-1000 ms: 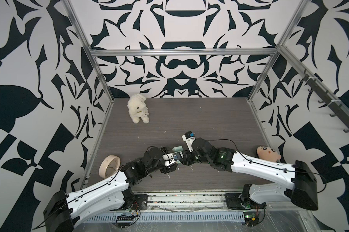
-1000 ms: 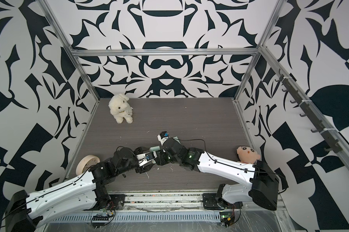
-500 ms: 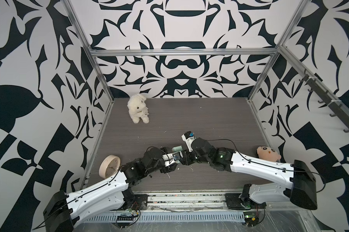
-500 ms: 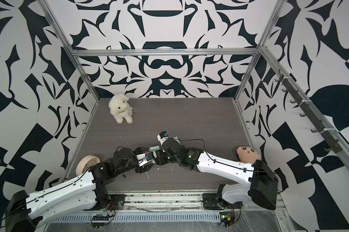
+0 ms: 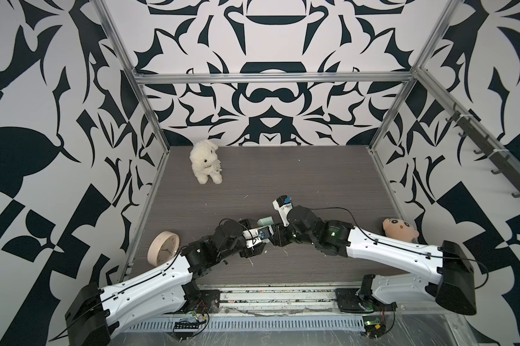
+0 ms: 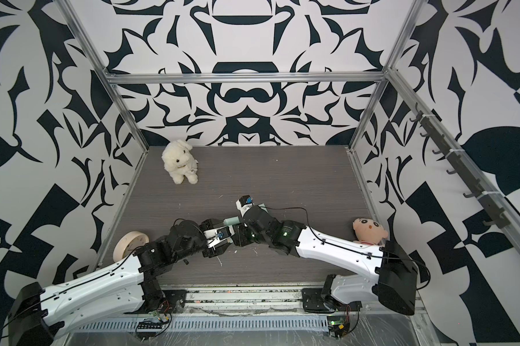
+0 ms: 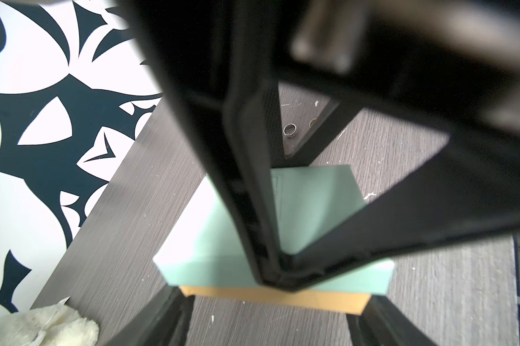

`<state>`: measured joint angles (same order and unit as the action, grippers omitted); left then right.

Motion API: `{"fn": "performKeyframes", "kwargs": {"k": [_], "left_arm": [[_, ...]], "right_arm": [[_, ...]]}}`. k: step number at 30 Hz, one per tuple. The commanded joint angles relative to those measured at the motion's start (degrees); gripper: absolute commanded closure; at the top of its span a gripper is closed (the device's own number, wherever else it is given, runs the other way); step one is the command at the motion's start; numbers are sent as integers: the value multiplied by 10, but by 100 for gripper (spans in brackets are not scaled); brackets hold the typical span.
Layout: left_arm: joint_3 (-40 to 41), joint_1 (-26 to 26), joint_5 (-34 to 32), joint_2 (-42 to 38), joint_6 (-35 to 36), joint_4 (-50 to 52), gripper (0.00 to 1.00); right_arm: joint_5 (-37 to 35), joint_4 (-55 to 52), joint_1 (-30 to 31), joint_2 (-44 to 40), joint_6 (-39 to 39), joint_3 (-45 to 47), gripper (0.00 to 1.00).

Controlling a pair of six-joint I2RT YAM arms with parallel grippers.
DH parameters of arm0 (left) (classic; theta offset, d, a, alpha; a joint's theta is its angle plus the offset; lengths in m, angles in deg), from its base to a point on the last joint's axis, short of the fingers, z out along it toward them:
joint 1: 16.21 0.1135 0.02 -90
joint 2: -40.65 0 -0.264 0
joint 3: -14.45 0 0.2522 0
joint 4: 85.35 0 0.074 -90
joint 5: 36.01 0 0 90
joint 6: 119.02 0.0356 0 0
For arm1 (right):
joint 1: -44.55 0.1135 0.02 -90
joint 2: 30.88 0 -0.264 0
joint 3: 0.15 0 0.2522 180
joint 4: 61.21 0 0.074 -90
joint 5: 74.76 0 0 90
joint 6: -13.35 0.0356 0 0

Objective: Take the rings out of the lift-off lid box
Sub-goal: Open the lid on the jewelry box, then place the jewelry box at the center of the board.

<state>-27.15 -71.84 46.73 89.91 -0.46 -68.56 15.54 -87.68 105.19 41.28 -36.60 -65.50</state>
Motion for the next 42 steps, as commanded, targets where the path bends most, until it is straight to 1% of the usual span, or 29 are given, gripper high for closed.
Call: {"fn": "performKeyframes", "kwargs": {"k": [1,13,19,24,30,37,38,42], "left_arm": [[0,2,-15,5,1,0,33],[1,2,-13,9,-2,2,33],[-7,2,-13,18,-17,3,33],[-34,2,-16,43,-64,18,34],[-71,2,-20,95,-117,35,34],[-78,-1,-55,162,-236,-36,31],[-74,-1,-57,173,-252,-49,31],[-60,-5,-82,219,-309,-98,31]], "right_arm": [[6,-1,10,-25,-10,-7,43],[-29,-29,6,-69,-23,-8,43],[-51,-49,4,-84,-25,-8,43],[-97,-84,-4,-131,-27,6,43],[-108,-115,-24,-187,-23,33,43],[-108,-133,-25,-213,-11,63,43],[-127,-135,-25,-217,-9,66,43],[-134,-143,-25,-228,-3,80,43]]}}
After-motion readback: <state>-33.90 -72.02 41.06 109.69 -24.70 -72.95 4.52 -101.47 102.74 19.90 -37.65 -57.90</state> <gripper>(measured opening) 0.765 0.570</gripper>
